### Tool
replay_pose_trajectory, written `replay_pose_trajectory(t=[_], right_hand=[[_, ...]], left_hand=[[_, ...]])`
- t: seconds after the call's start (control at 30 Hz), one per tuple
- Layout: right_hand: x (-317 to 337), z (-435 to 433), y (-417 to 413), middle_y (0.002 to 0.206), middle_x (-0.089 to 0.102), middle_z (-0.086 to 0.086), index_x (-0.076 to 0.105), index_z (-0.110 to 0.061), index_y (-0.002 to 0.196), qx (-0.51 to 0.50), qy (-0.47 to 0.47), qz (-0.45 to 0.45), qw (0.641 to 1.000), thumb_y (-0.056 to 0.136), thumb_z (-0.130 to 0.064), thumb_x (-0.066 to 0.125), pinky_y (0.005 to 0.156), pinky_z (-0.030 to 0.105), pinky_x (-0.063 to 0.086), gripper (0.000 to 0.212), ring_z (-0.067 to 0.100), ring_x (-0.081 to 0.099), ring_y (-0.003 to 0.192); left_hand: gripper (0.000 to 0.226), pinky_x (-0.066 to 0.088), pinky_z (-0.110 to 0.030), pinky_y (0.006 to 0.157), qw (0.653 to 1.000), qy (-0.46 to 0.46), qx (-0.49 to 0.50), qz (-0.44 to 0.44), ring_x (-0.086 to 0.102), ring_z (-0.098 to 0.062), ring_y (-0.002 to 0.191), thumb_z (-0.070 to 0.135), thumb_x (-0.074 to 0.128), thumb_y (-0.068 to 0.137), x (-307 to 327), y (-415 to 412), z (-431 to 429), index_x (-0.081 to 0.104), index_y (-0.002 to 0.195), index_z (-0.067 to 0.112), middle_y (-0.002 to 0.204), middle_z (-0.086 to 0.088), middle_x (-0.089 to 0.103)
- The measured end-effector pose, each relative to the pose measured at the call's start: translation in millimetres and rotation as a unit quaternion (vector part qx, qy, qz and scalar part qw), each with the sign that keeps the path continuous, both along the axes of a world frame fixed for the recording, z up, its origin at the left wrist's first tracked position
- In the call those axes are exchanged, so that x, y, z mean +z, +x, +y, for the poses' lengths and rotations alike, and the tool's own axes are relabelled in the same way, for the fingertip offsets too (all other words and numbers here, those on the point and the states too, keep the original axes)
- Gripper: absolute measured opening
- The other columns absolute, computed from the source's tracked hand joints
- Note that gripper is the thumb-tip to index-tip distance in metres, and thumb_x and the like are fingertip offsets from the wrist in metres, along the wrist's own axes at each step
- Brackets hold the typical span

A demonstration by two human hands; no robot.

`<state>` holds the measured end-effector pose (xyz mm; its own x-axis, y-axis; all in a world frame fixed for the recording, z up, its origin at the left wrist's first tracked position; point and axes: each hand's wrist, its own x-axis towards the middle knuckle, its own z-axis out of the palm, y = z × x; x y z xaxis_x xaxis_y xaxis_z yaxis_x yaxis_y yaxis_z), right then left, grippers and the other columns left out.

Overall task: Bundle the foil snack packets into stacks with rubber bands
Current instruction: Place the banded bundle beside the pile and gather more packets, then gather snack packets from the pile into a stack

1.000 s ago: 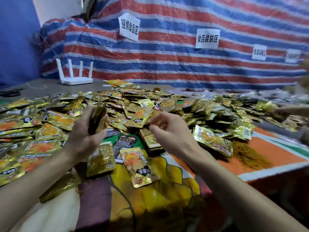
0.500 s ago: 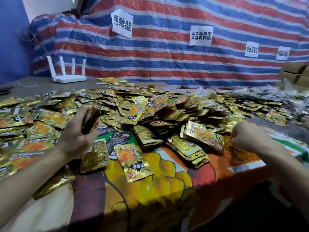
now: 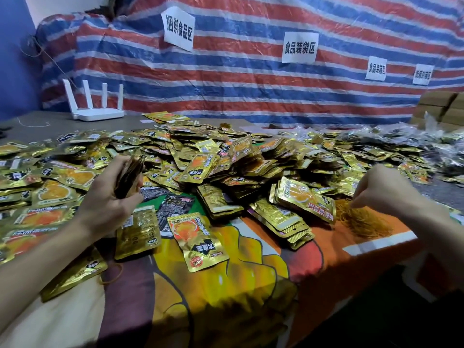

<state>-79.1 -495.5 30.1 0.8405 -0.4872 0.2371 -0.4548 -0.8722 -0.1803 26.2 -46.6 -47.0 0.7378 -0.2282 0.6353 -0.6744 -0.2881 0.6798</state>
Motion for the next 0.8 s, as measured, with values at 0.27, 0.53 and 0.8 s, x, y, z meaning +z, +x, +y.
replay_pose_trajectory(t=[0.27, 0.53, 0.8], right_hand=[[30.0, 12.2, 1.7, 0.088, 0.074, 0.02, 0.078, 0.001, 0.087, 0.053, -0.032, -0.156, 0.986, 0.088, -0.003, 0.07, 0.064, 0.028, 0.045, 0.008, 0.027, 0.061, 0.067], [38.3, 153.0, 32.9, 0.092, 0.072, 0.013, 0.071, -0.002, 0.097, 0.291, -0.01, -0.236, 0.927, 0.095, -0.009, 0.062, 0.078, 0.045, 0.057, 0.011, 0.025, 0.065, 0.082], [9.2, 285.3, 79.4, 0.096, 0.069, 0.012, 0.063, -0.006, 0.098, 0.4, 0.041, -0.234, 0.885, 0.097, -0.008, 0.054, 0.073, 0.045, 0.052, 0.009, 0.03, 0.062, 0.086]], left_hand=[[0.04, 0.048, -0.036, 0.072, 0.998, -0.042, -0.014, 0.033, 0.056, -0.024, 0.078, 0.008, 0.057, 0.069, 5.9, -6.8, -1.4, 0.054, 0.107, 0.02, 0.088, -0.01, 0.056], [0.048, 0.049, -0.036, 0.075, 0.995, -0.068, -0.034, 0.06, 0.056, -0.02, 0.081, 0.004, 0.056, 0.069, 11.5, -15.5, -9.1, 0.053, 0.117, 0.003, 0.092, -0.024, 0.055], [0.048, 0.049, -0.035, 0.067, 0.946, -0.249, -0.093, 0.185, 0.056, -0.025, 0.075, -0.001, 0.056, 0.064, 18.8, -17.0, -4.5, 0.061, 0.111, -0.001, 0.088, -0.015, 0.058]])
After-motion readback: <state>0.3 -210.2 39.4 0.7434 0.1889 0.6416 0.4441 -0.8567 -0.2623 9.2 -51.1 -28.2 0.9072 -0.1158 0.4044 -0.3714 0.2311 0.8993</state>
